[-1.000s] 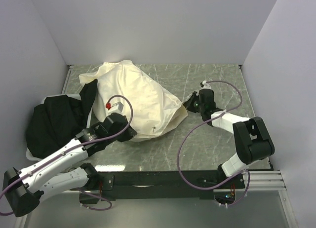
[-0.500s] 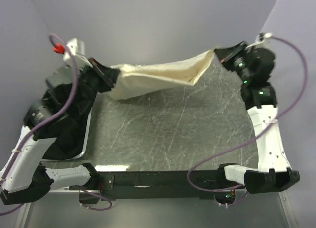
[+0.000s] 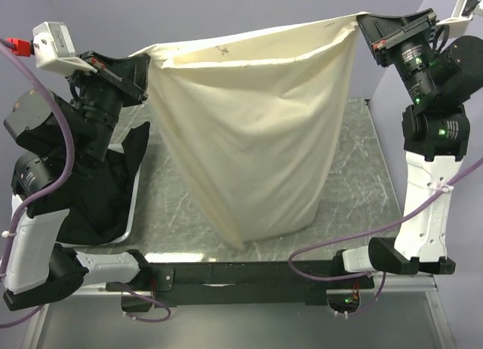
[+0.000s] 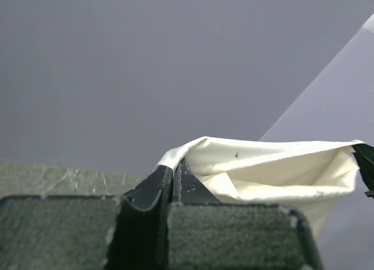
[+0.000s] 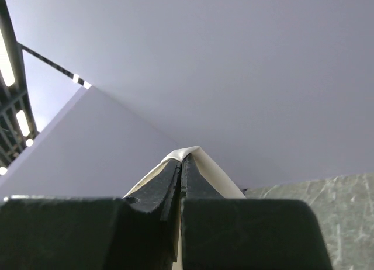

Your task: Put the pillow into the pillowcase

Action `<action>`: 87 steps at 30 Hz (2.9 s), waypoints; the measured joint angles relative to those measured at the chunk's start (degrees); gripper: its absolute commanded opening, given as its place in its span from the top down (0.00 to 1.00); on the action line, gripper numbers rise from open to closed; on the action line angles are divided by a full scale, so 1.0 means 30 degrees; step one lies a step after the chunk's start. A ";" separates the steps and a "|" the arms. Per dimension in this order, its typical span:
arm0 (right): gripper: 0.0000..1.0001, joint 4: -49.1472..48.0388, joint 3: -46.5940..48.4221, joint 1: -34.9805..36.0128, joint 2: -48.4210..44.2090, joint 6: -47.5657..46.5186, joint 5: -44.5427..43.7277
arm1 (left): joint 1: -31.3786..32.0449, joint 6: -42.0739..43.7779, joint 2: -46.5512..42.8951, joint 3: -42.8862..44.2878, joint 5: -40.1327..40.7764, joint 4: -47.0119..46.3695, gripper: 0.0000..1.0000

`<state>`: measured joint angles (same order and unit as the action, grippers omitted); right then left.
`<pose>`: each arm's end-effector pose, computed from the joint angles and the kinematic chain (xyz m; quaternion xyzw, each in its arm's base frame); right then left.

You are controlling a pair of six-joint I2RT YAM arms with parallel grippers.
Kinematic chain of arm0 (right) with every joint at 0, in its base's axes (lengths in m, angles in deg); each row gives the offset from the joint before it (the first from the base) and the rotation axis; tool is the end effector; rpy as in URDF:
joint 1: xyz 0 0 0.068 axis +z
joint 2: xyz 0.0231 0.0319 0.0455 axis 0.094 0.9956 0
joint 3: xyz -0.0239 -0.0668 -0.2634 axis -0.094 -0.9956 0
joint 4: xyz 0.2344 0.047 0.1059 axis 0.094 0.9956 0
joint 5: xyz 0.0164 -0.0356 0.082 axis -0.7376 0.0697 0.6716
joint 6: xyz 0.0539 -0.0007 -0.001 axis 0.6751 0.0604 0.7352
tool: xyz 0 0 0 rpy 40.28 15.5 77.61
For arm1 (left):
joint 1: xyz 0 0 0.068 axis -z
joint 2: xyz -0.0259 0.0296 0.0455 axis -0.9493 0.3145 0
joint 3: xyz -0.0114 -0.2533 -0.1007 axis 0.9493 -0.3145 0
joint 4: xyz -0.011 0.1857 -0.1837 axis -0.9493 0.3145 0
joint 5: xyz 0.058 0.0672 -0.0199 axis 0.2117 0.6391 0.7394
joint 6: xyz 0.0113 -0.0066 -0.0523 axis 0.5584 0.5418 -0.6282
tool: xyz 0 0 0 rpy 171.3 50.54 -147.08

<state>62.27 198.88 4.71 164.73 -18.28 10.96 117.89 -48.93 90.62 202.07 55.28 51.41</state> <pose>0.1992 0.0087 0.6247 0.1584 0.5611 0.4564 0.6722 0.1032 -0.0788 0.6181 -0.1228 0.5992 -0.3002 0.7320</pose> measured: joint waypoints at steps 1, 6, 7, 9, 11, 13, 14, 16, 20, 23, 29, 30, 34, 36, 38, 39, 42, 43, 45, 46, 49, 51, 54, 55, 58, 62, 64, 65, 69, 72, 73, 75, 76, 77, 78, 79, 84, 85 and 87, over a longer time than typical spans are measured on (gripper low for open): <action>1.00 -0.0058 -0.0022 -0.0051 0.0168 0.0357 0.0124 | 0.0000 0.0321 0.0007 -0.0146 -0.0102 -0.0539 0.99; 1.00 -0.0736 -0.0211 -0.0386 0.0903 0.2091 0.0517 | -0.0022 0.1923 0.0678 -0.0525 -0.0328 -0.3089 0.99; 1.00 -0.0838 -0.0153 -0.0444 0.1005 0.2317 0.0510 | -0.0066 0.2208 0.0962 -0.0532 -0.0357 -0.3563 0.99; 1.00 -0.0962 0.0124 -0.0678 0.1275 0.2769 0.0517 | -0.0160 0.2667 0.1508 -0.0590 -0.0423 -0.4401 0.99; 1.00 -0.1319 0.0175 -0.0998 0.1377 0.3293 0.0503 | -0.0517 0.2973 0.2098 -0.0590 -0.0525 -0.5071 0.99; 1.00 -0.1800 0.0357 -0.1202 0.1566 0.3752 0.0503 | -0.1326 0.3126 0.2616 -0.0590 -0.0838 -0.5690 0.99; 1.00 -0.1945 0.0656 -0.1224 0.1727 0.3927 0.0495 | -0.1916 0.3075 0.2841 -0.0590 -0.1064 -0.5952 0.99; 1.00 -0.2244 0.1275 -0.1231 0.2084 0.4116 0.0503 | -0.3279 0.2681 0.3169 -0.0517 -0.1741 -0.6135 0.99; 1.00 -0.2841 0.3264 -0.0976 0.3242 0.4648 0.1107 | -0.6929 0.0597 0.4320 0.0670 -0.5078 -0.6142 0.99; 1.00 -0.3883 0.4437 -0.0780 0.4284 0.5289 0.1727 | -0.9486 -0.1355 0.5778 0.2754 -0.8043 -0.5989 0.99; 1.00 -0.5340 0.5756 -0.0379 0.6579 0.6360 0.3016 | -1.4098 -0.6040 0.7504 0.5333 -1.4477 -0.6564 0.99; 1.00 -0.5289 0.5712 -0.0372 0.6710 0.6426 0.3206 | -1.4491 -0.6492 0.7402 0.5275 -1.5161 -0.6659 0.99; 1.00 -0.6018 0.2288 -0.0408 0.5209 0.6411 0.3410 | -1.5089 -0.7577 0.5049 0.2164 -1.6859 -0.7344 0.99; 1.00 -0.6521 -0.1690 -0.0495 0.2856 0.6339 0.3395 | -1.5263 -0.8043 0.2659 -0.1341 -1.7515 -0.7905 0.99; 1.00 -0.6637 -0.6054 -0.0758 -0.0073 0.6011 0.3424 | -1.5373 -0.8451 0.0262 -0.4466 -1.8229 -0.8211 0.99; 1.00 -0.6557 -0.8080 -0.0969 -0.1530 0.5741 0.3439 | -1.5424 -0.8655 -0.0976 -0.6025 -1.8659 -0.8123 0.99; 1.00 -0.5683 -1.2182 -0.1814 -0.5195 0.4473 0.3512 | -1.5482 -0.9071 -0.3934 -0.9384 -2.0130 -0.7978 0.99; 1.00 -0.5319 -1.3100 -0.2106 -0.5960 0.3993 0.3512 | -1.5504 -0.9165 -0.4896 -1.0375 -2.0713 -0.7817 0.99; 1.00 -0.4226 -1.4936 -0.3024 -0.7810 0.2667 0.3621 | -1.5526 -0.9238 -0.6251 -1.1897 -2.2068 -0.7388 0.99; 1.00 -0.3861 -1.5722 -0.3534 -0.8633 0.2069 0.3759 | -1.5526 -0.9224 -0.6819 -1.2393 -2.2658 -0.7038 0.99; 1.00 -0.2987 -1.8119 -0.5042 -1.0681 0.0750 0.4743 | -1.5526 -0.8976 -0.7927 -1.3391 -2.4174 -0.5778 0.99; 1.00 -0.2353 -1.9212 -0.5450 -1.1446 0.0066 0.5180 | -1.5533 -0.8582 -0.8400 -1.3763 -2.4720 -0.4597 0.99; 1.00 -0.1727 -2.0174 -0.5574 -1.1832 -0.0605 0.5574 | -1.5548 -0.8021 -0.8998 -1.4447 -2.5041 -0.3490 0.99; 1.00 -0.1596 -2.0422 -0.5574 -1.1854 -0.0736 0.5719 | -1.5562 -0.7876 -0.9296 -1.4885 -2.5084 -0.3118 0.99; 1.00 -0.1049 -2.0691 -0.5588 -1.1788 -0.0962 0.5887 | -1.5584 -0.7679 -0.9785 -1.5926 -2.5354 -0.2397 0.99; 1.00 -0.0758 -2.0742 -0.5683 -1.1489 -0.1297 0.5960 | -1.5650 -0.7708 -0.9908 -1.7507 -2.5507 -0.2331 0.99; 1.00 -0.0918 -2.0954 -0.5683 -1.1278 -0.1464 0.5952 | -1.5650 -0.7949 -0.9916 -1.8710 -2.5587 -0.2929 0.99; 1.00 -0.1071 -2.1158 -0.5683 -1.1118 -0.1552 0.5982 | -1.5650 -0.8058 -0.9938 -1.9460 -2.5594 -0.3249 0.99; 1.00 -0.1661 -2.1901 -0.4503 -0.9122 -0.1821 0.5085 | -1.4761 -0.8641 -0.9544 -2.3132 -2.4888 -0.4575 0.99; 1.00 -0.2433 -2.1872 -0.2565 -0.6506 -0.2106 0.2892 | -1.2553 -0.8786 -0.8240 -2.4553 -2.2775 -0.5085 0.99; 1.00 -0.2929 -2.1813 -0.1916 -0.5034 -0.2157 0.2164 | -1.1781 -0.8786 -0.7570 -2.4647 -2.1959 -0.5217 0.99; 1.00 -0.3402 -2.1354 -0.0962 -0.2455 -0.2178 0.1275 | -1.0506 -0.8794 -0.5734 -2.4633 -2.0852 -0.5945 0.99; 1.00 -0.3599 -2.0961 -0.0627 -0.1086 -0.2215 0.0984 | -1.0287 -0.8823 -0.4918 -2.4625 -2.0429 -0.6360 0.99; 1.00 -0.3665 -2.0261 -0.0153 0.0357 -0.2237 0.0707 | -1.0185 -0.8859 -0.3818 -2.4560 -1.9999 -0.6710 0.99; 1.00 -0.3665 -1.9467 0.0168 0.1574 -0.2266 0.0525 | -1.0178 -0.8852 -0.2980 -2.4327 -1.9584 -0.6856 0.99; 1.00 -0.3351 -1.7835 0.0641 0.3483 -0.2324 0.0386 | -1.0171 -0.8845 -0.1428 -2.3627 -1.8921 -0.6870 0.99; 1.00 -0.2098 -0.8225 0.2834 1.0943 -0.3373 0.0211 | -1.0338 -0.8845 0.2776 -2.0480 -1.7369 -0.7402 0.99; 1.00 -0.1880 -0.7089 0.3169 1.1686 -0.3628 0.0168 | -1.0331 -0.8837 0.2936 -2.0138 -1.7216 -0.7526 0.99; 1.00 -0.1304 -0.6812 0.3497 1.1854 -0.4029 0.0080 | -1.0105 -0.8779 0.2732 -1.9919 -1.6925 -0.7657 0.99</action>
<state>58.36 178.44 15.20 200.29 -30.37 11.20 87.57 -75.27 98.82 142.31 4.50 28.44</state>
